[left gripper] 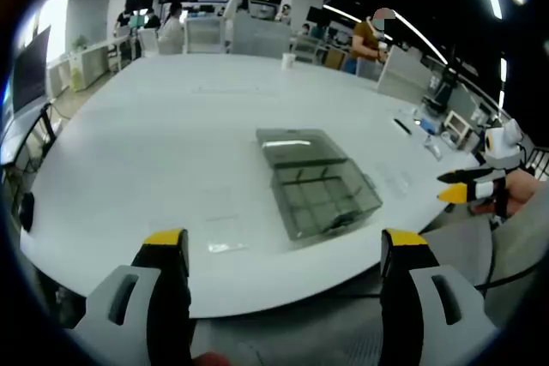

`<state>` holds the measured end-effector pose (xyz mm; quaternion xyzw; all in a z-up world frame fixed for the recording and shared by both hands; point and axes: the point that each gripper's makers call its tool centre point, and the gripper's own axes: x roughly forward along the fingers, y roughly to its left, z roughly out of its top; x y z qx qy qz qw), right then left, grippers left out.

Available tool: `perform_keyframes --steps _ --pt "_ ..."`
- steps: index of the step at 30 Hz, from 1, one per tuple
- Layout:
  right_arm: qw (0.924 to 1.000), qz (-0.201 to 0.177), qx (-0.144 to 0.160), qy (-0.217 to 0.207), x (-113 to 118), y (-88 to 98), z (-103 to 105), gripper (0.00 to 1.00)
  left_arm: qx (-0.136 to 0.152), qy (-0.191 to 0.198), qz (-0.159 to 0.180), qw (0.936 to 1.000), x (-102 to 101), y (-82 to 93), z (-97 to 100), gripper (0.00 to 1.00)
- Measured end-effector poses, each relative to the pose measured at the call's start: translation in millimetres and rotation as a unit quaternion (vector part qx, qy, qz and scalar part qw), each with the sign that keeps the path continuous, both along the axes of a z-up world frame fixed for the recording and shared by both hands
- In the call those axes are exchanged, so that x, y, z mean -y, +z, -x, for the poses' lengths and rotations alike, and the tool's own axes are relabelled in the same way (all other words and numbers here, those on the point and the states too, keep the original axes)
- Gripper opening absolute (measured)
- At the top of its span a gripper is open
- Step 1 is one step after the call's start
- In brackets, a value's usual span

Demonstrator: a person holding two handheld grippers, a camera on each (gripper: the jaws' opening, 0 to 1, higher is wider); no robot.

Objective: Insert the divider into the dual guide fixture by aligning both edges with the guide slots and pushing it downward to the bottom, including one-sided entry, uneven engagement, binding, and posture correction.

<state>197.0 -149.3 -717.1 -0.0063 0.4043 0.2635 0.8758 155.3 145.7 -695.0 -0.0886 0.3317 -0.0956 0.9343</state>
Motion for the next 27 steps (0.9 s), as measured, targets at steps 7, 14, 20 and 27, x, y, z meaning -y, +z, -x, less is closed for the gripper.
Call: perform_keyframes --steps 7,14,20,27 --pt "1.0 0.0 0.0 0.0 0.1 0.3 -0.4 0.81 -0.001 -0.001 0.0 1.0 0.8 0.2 0.1 0.91" --pt "1.0 -0.001 0.0 -0.001 1.0 -0.1 -0.5 0.81 -0.002 -0.002 0.0 1.0 1.8 -0.3 -0.3 0.91" --pt "1.0 -0.002 0.0 -0.001 0.8 -0.3 -0.8 0.81 -0.002 -0.003 0.0 1.0 2.6 -0.4 -0.6 0.91" --pt "1.0 -0.002 0.0 0.0 0.8 -0.7 -1.0 0.8 -0.002 -0.002 0.001 1.0 2.5 -0.4 -0.7 0.91"
